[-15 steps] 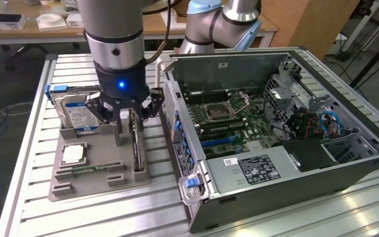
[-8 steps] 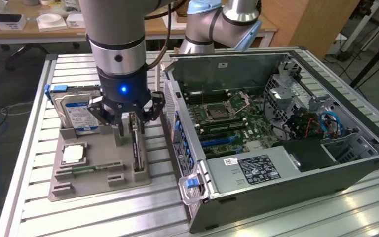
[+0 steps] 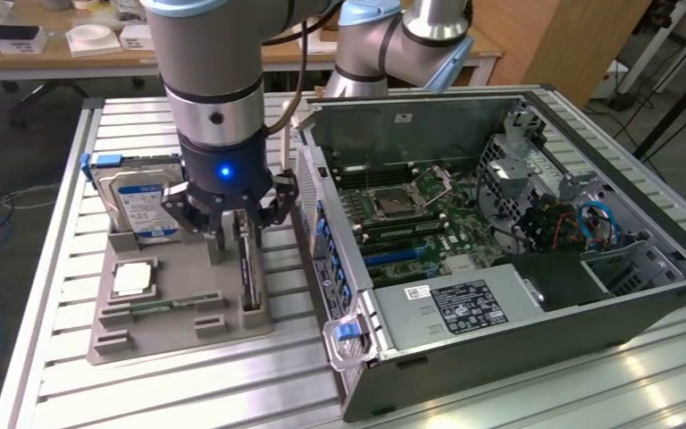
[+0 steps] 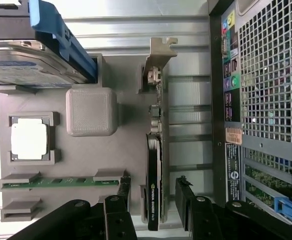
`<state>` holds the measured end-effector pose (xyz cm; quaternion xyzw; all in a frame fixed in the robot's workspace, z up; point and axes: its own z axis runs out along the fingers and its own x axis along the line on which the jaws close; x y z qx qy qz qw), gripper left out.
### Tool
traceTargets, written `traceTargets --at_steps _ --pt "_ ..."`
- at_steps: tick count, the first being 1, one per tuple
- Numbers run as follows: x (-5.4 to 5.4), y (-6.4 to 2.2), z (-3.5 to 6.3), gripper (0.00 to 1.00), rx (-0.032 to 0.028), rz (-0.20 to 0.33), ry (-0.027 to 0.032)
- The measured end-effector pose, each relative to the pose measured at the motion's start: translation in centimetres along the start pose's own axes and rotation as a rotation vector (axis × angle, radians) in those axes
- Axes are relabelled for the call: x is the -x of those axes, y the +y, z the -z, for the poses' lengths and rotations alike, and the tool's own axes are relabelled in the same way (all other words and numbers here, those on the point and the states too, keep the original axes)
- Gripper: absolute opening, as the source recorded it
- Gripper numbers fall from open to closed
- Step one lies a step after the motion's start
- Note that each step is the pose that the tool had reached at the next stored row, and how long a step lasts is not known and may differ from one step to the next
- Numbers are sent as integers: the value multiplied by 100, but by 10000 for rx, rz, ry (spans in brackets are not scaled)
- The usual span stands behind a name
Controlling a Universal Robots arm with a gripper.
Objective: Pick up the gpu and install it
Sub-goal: 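Pick up the gpu and move the gpu toward the slot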
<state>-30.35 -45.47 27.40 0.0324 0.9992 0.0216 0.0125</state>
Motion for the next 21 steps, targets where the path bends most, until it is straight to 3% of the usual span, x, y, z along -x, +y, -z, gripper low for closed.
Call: traceTargets --at_steps 13,21 --pt "18 8 -236 49 1 32 1" --pt "17 4 -310 49 1 34 0"
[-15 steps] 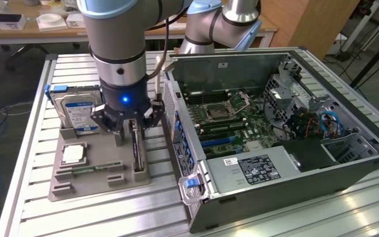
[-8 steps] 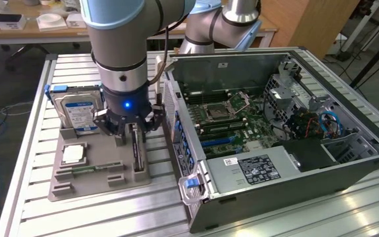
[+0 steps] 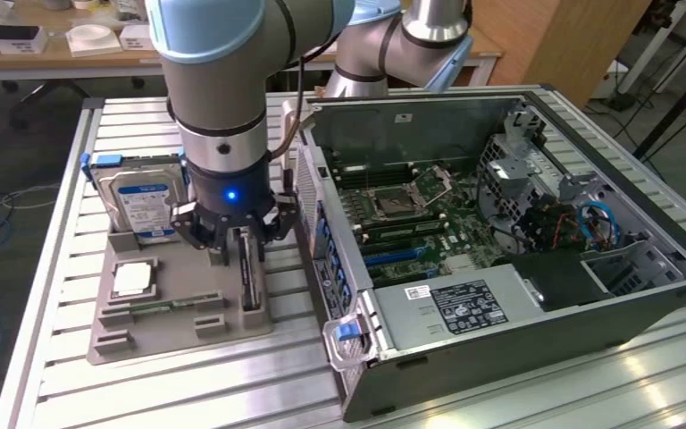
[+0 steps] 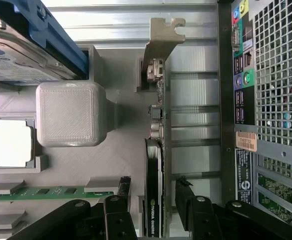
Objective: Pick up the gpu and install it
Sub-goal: 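Pick up the gpu and move the gpu toward the slot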
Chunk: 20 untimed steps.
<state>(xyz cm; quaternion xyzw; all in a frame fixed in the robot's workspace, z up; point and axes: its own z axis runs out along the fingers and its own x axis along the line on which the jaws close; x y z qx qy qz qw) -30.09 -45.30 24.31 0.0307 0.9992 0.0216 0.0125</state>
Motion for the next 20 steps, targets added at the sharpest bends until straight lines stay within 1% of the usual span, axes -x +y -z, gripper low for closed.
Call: traceTargets --at_steps 4,17,18,19,20 --pt "2 -3 -68 49 0 1 0" --pt "4 1 -74 47 -2 0 2" --pt "5 2 -76 41 -1 -2 1" --pt "7 2 -78 41 0 -2 0" --pt "9 1 -79 34 1 -1 0"
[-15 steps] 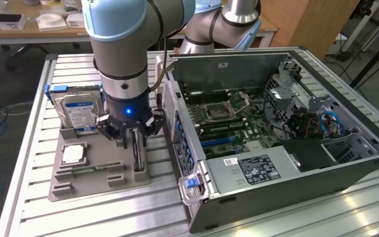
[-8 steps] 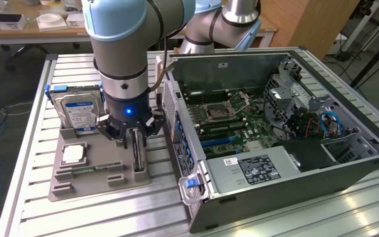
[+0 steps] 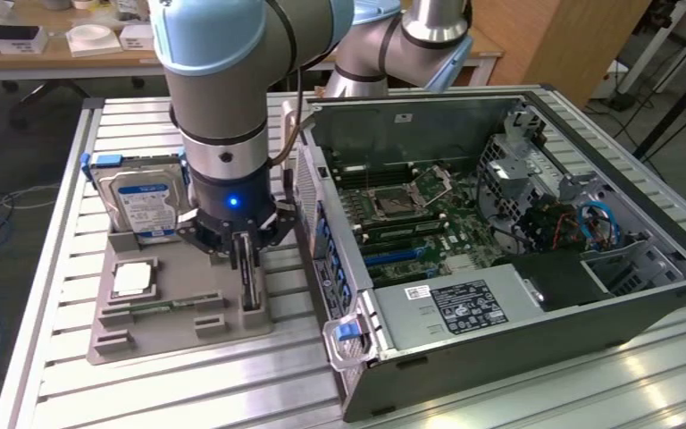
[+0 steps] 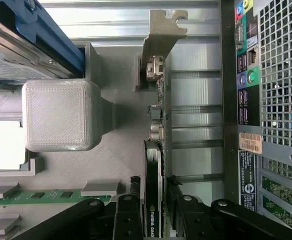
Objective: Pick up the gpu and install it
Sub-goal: 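Pick up the gpu and move the gpu toward the slot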
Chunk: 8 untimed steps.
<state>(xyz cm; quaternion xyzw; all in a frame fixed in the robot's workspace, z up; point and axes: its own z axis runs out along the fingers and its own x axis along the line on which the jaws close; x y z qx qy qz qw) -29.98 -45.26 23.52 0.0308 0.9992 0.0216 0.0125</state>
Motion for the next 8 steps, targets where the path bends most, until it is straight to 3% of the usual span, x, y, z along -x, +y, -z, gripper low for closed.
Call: traceTargets --at_steps 8 --pt "1 0 0 33 -1 1 1"
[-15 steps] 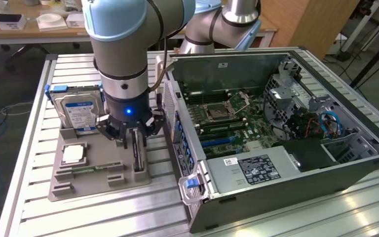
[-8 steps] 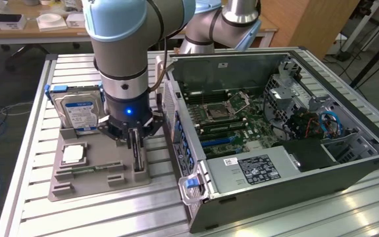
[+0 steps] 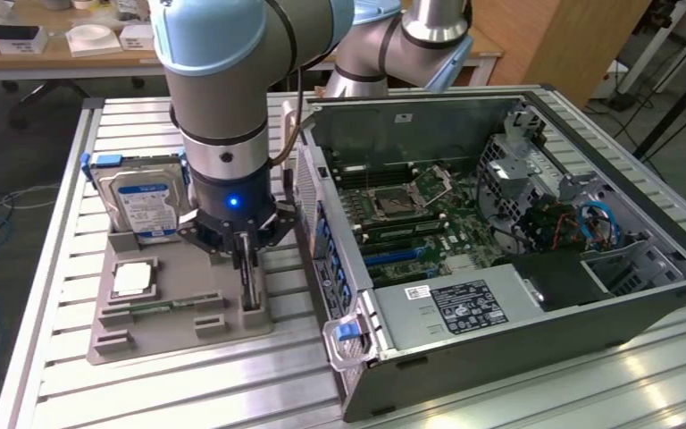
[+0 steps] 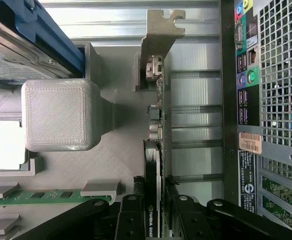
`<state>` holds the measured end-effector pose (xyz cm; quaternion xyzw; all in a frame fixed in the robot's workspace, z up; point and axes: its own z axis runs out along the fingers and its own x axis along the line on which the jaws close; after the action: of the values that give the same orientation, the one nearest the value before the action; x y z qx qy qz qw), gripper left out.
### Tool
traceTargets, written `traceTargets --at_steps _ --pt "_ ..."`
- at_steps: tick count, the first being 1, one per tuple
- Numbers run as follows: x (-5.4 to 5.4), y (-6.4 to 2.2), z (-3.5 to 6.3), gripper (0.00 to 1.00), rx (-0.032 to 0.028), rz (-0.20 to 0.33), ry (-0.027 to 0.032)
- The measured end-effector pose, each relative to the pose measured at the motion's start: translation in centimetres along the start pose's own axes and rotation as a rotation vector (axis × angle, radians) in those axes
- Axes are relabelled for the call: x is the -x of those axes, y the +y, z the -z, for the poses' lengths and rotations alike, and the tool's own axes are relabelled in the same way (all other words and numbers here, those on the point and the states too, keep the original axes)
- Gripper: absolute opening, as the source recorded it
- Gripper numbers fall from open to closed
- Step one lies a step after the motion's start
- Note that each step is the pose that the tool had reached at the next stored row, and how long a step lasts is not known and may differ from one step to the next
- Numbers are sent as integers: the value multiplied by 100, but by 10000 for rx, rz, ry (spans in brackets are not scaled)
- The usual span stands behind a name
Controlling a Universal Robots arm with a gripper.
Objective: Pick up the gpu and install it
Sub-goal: 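Pick up the gpu and move the gpu toward the slot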
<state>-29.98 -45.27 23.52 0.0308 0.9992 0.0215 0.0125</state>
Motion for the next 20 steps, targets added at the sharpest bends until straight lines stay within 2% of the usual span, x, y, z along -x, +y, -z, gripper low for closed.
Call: traceTargets --at_steps 1,2,20 --pt "0 0 0 33 0 0 0" --pt "0 0 0 26 0 1 0" --pt "0 0 0 26 0 0 0"
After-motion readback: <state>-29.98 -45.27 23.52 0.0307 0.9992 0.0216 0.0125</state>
